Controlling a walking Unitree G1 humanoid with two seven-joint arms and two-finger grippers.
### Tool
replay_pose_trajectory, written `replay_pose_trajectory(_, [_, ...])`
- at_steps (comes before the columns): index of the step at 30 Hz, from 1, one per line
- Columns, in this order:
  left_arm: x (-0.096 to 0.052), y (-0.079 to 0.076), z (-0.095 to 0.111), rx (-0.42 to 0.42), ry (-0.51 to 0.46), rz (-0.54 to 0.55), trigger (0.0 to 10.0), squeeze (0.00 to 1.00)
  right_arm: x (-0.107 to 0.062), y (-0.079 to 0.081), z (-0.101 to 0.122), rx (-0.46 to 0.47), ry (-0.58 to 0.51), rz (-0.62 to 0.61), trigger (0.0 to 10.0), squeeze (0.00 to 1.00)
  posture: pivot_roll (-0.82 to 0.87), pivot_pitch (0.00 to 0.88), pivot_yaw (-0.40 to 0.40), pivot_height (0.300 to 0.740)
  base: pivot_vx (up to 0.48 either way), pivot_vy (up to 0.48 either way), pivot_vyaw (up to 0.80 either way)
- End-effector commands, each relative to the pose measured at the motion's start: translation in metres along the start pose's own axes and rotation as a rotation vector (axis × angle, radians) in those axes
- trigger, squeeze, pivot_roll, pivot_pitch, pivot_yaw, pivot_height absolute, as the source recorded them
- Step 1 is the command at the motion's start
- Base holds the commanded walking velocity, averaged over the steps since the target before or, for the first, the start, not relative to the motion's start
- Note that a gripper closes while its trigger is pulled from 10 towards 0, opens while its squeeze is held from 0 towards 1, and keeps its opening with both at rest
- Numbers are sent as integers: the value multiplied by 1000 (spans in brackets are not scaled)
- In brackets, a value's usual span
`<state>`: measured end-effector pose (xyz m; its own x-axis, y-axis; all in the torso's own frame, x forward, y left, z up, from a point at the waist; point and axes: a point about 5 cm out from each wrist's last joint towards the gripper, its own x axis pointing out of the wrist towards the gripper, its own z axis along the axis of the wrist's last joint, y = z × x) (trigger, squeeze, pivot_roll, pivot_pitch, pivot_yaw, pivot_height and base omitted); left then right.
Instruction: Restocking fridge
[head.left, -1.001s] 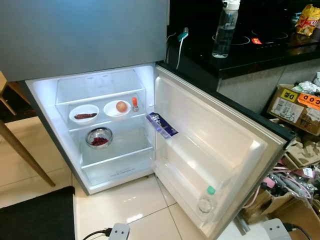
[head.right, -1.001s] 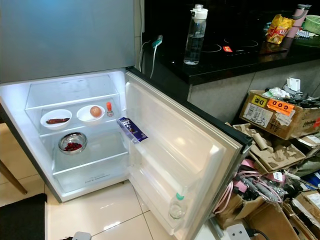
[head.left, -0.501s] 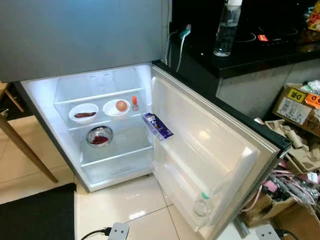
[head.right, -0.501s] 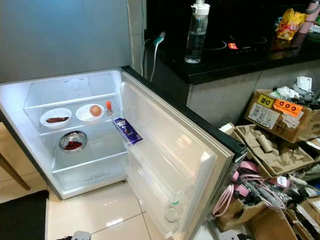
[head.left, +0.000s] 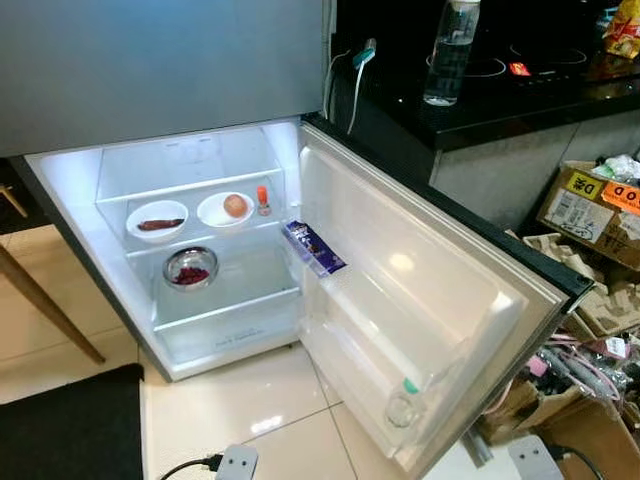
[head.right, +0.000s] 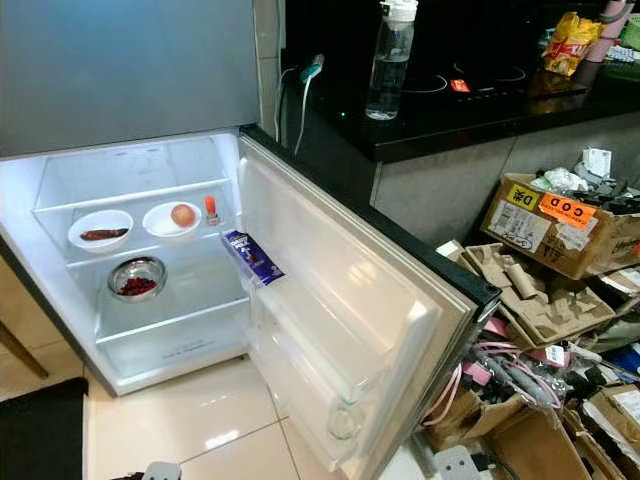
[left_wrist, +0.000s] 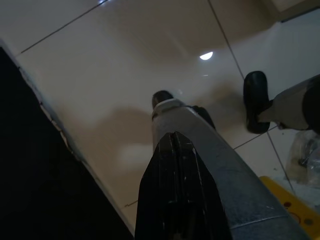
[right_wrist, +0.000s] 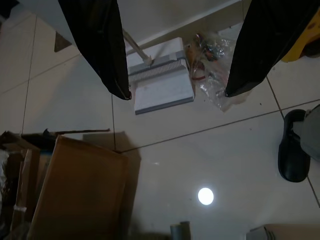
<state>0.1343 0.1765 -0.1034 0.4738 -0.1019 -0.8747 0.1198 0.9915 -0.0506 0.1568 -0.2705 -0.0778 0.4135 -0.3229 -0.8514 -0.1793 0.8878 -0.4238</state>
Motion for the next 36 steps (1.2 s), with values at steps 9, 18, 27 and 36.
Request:
replay_pose_trajectory(9, [-2, 5, -9, 24, 44, 13, 10000, 0, -2, 11, -22, -23, 62, 41, 10000, 0, -109, 0, -12, 735, -332, 0, 0])
replay_pose_trajectory(18, [-3, 5, -13, 32, 55, 1, 10000, 0, -3, 15, -29, -29, 79, 60, 10000, 0, -110, 0, -12, 735, -108, 0, 0])
replay_pose_trajectory(27, [-3, 5, -13, 44, 53, -12, 10000, 0, -3, 15, -29, -32, 79, 65, 10000, 0, -115, 0, -15, 735, 0, -53, 0])
replay_pose_trajectory(36, [-4, 8, -14, 37, 57, 23, 10000, 0, -3, 14, -26, -27, 69, 53, 10000, 0, -115, 0, -15, 735, 0, -260, 0])
